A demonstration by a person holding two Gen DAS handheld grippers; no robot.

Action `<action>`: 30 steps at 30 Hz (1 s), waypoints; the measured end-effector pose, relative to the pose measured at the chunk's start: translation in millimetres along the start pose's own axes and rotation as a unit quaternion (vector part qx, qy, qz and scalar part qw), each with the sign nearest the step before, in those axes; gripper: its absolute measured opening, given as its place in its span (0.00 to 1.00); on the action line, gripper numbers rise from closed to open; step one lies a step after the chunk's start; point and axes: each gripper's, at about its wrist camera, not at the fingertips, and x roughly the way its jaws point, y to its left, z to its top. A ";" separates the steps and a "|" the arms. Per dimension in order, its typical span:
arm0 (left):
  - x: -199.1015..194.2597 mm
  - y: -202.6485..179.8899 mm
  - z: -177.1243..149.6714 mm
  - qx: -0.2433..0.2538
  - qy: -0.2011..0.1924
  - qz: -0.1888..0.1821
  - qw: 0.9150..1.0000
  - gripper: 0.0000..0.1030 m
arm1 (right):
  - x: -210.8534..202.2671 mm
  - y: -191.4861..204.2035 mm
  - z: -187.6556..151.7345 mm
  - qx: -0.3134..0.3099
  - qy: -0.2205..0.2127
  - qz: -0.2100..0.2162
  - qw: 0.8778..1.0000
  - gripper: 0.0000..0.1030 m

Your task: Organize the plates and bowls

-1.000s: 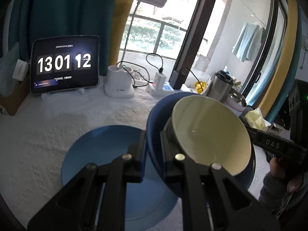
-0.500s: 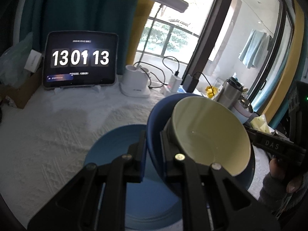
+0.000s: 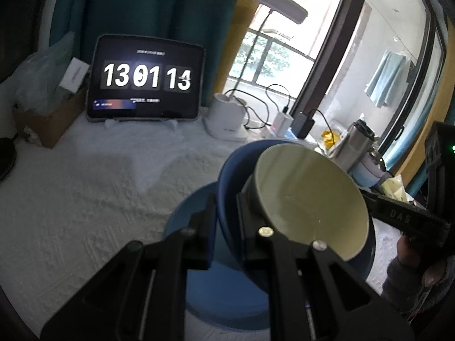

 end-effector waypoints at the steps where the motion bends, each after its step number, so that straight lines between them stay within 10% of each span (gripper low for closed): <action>1: -0.1 2.0 -0.1 -0.001 0.000 0.002 1.000 0.11 | 2.9 2.7 -0.4 -0.001 0.002 0.001 1.000 0.09; 30: 11.5 30.4 0.0 -0.018 0.015 0.011 1.000 0.13 | 35.0 22.2 5.2 -0.002 0.023 0.008 1.000 0.10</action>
